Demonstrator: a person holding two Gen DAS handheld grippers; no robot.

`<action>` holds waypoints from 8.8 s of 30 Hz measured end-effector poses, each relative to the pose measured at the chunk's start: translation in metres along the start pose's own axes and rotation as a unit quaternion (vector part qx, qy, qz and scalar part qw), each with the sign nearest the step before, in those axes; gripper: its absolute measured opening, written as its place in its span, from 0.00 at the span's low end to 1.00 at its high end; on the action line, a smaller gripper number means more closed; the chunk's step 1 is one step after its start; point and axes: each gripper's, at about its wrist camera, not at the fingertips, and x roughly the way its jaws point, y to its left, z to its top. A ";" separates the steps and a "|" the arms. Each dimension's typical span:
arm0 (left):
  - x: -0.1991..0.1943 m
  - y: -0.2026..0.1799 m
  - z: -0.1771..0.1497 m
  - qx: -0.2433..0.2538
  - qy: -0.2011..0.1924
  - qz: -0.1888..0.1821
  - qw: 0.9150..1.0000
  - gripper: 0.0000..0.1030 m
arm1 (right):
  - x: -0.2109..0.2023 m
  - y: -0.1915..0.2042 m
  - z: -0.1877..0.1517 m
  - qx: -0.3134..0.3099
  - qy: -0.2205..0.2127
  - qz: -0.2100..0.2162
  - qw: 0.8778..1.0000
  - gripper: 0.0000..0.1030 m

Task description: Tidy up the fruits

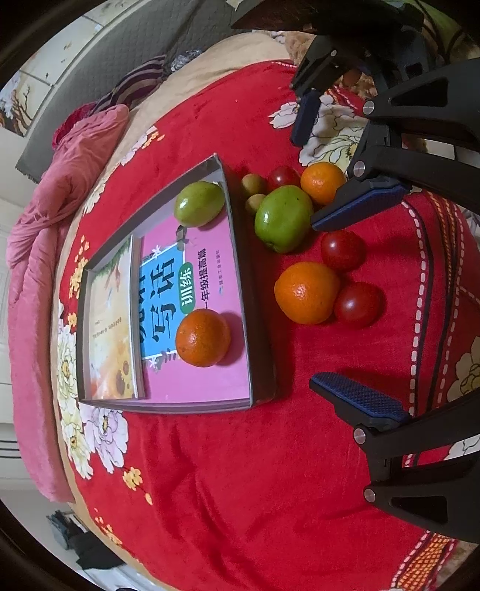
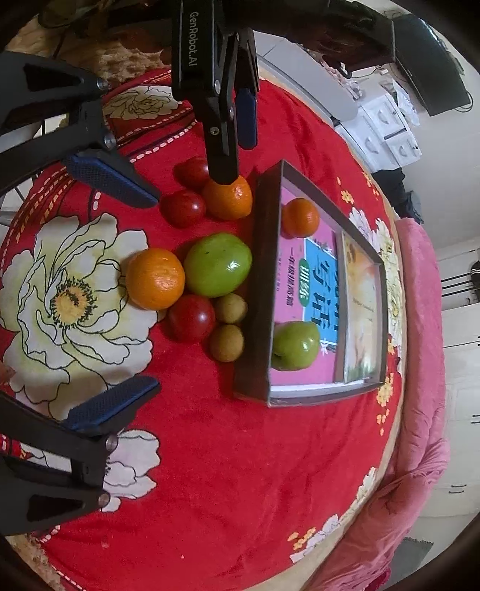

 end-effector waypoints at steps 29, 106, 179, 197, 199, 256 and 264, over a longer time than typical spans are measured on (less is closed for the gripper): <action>0.036 0.000 0.012 0.015 0.033 0.001 0.999 0.56 | 0.023 0.009 -0.002 -0.018 0.027 0.040 0.999 0.38; -0.053 -0.027 0.039 -0.012 -0.090 -0.020 0.996 0.40 | -0.051 -0.012 0.036 -0.039 -0.141 0.043 0.988 0.38; 0.046 -0.032 0.063 0.030 -0.031 0.014 0.999 0.40 | -0.004 -0.048 0.068 -0.037 -0.100 0.004 0.994 0.38; 0.046 -0.031 0.063 0.029 -0.031 0.010 0.999 0.40 | 0.010 -0.054 0.070 -0.026 -0.095 -0.006 0.995 0.38; 0.046 -0.031 0.063 0.030 -0.031 0.010 0.999 0.40 | 0.010 -0.056 0.070 -0.019 -0.093 -0.001 0.995 0.39; 0.021 -0.034 0.064 0.019 -0.056 -0.013 0.998 0.60 | -0.016 -0.053 0.066 -0.024 -0.126 0.006 0.992 0.53; 0.009 -0.030 0.064 0.009 -0.071 -0.015 0.997 0.64 | -0.020 -0.053 0.066 -0.022 -0.137 -0.001 0.990 0.62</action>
